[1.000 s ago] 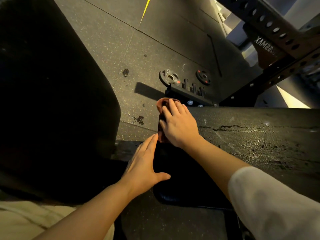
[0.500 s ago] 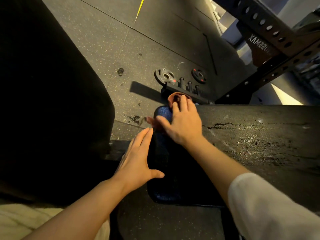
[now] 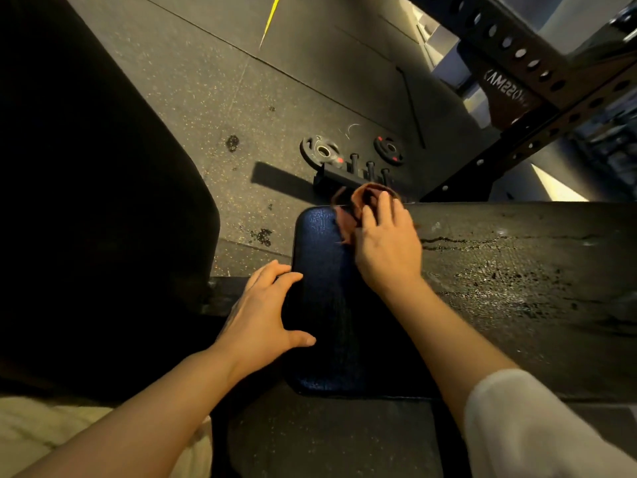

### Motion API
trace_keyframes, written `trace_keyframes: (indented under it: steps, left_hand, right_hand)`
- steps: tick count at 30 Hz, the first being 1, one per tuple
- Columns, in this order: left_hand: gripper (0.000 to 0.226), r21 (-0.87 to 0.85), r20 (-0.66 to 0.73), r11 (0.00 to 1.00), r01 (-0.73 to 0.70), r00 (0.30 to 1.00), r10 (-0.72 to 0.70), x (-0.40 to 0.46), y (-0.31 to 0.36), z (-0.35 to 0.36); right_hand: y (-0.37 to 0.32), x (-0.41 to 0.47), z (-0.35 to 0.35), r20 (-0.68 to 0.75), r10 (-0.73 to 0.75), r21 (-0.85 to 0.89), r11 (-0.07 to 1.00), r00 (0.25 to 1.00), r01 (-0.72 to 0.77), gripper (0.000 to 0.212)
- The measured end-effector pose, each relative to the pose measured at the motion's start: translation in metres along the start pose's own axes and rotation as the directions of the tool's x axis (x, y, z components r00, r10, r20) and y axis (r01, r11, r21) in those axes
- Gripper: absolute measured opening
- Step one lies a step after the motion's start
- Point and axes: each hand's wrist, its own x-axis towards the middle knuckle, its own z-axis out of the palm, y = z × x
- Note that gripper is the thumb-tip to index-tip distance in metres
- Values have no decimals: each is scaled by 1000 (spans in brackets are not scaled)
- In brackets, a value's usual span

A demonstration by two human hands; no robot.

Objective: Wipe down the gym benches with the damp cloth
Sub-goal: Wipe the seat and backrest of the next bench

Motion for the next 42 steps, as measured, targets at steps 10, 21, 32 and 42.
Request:
trace_keyframes:
  steps: [10,21,32,42]
  left_hand:
    - [80,64,-38,997,-54,998,56,-7,-2,7]
    - [90,64,-68,994,-87,993,92,-3,3,13]
    - [90,60,-50,991,-118,991,121,-9,3,11]
    - [93,90,-53,984,-152,986,157,-15,-1,14]
  right_hand:
    - [-6,-22,4,-4,-272,94,958,962,271,45]
    - [-42,-56,4,-32,-87,142,986,996,91,54]
    - [28,-65,-13,22,183,85,979,983,-184,56]
    - [5,-101,-13,55,-58,162,986,997,49,58]
